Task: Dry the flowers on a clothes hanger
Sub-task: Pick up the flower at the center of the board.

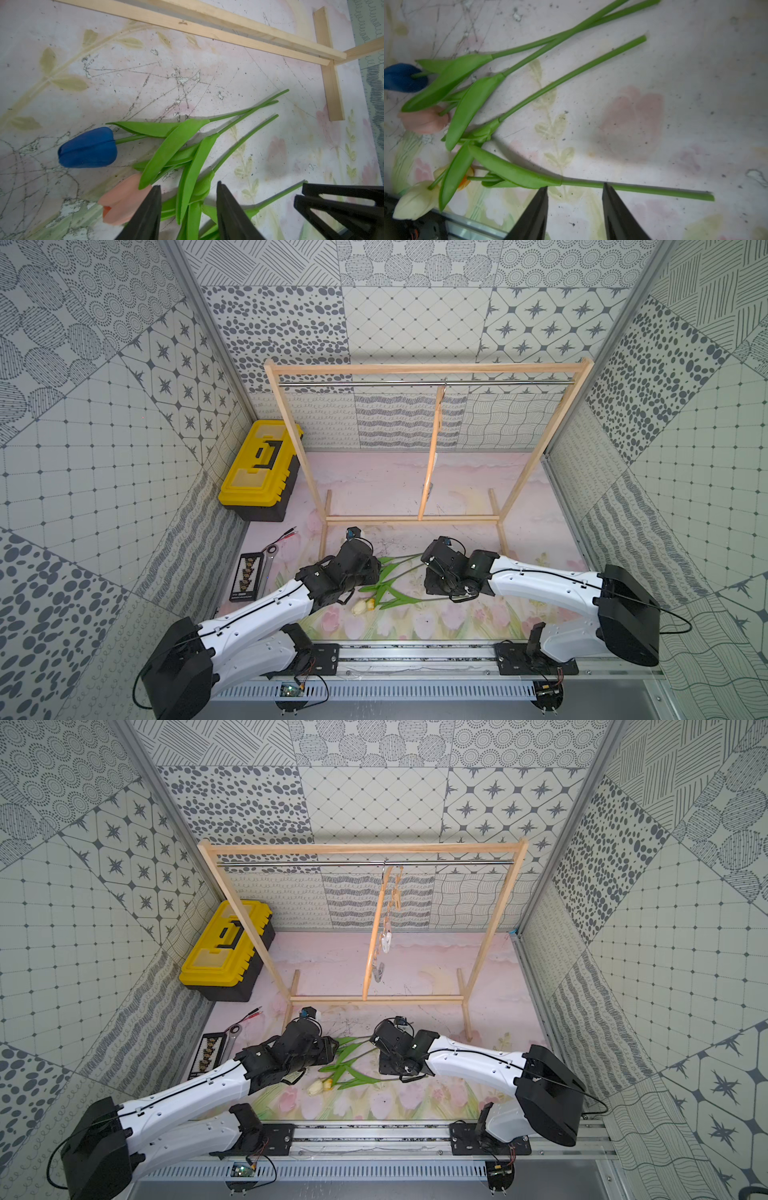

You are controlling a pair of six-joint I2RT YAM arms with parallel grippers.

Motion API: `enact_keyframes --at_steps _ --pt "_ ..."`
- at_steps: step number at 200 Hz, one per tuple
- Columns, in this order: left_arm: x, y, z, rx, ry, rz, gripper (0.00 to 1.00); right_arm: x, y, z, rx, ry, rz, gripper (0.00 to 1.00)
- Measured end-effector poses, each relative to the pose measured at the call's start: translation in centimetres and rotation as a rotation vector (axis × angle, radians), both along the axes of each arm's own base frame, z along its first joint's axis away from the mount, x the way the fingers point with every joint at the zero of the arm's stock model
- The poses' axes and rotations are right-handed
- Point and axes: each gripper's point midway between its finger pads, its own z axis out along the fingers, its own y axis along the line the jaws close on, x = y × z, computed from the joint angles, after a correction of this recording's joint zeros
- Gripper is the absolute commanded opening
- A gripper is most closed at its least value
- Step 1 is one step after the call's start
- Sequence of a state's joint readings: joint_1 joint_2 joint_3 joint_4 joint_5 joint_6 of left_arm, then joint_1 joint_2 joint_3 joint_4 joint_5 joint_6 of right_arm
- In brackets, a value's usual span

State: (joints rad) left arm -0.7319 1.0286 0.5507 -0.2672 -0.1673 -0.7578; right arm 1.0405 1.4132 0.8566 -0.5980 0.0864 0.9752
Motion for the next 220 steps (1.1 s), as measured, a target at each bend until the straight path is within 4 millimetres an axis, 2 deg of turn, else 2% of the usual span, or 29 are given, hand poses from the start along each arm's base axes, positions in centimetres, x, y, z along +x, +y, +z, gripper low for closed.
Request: enact_keyframes --at_steps 23,58,70,101,124,148,174,198,220 --pt "-0.2 0.0 0.0 -0.002 0.005 -0.001 0.48 -0.5 1.1 0.5 0.015 -0.01 0.098 0.59" --pt "-0.2 0.0 0.1 -0.011 0.009 0.013 0.46 -0.3 1.3 0.9 -0.021 -0.017 0.142 0.48" --pt "-0.1 0.0 0.2 -0.014 0.008 0.013 0.46 -0.4 0.7 0.8 -0.038 -0.006 0.114 0.43" --pt "-0.4 -0.5 0.2 -0.023 0.017 -0.018 0.47 -1.1 -1.0 -0.3 -0.073 0.058 -0.011 0.45" --pt "-1.0 -1.6 0.2 -0.027 0.023 -0.086 0.5 -1.7 -4.1 -1.0 -0.138 0.084 -0.117 0.48" --pt "-1.9 -3.7 0.0 -0.008 0.042 -0.201 0.52 -0.8 -8.2 0.2 -0.142 0.079 -0.254 0.49" --pt "-3.2 -7.4 -0.7 0.04 0.074 -0.372 0.51 1.0 -12.3 1.7 -0.136 0.055 -0.404 0.49" --pt "-4.7 -11.1 -1.6 0.096 0.092 -0.549 0.5 1.4 -14.7 2.1 -0.167 0.063 -0.465 0.49" --pt "-5.9 -14.3 -2.4 0.138 0.095 -0.691 0.44 1.7 -16.2 2.5 -0.167 0.066 -0.507 0.49"
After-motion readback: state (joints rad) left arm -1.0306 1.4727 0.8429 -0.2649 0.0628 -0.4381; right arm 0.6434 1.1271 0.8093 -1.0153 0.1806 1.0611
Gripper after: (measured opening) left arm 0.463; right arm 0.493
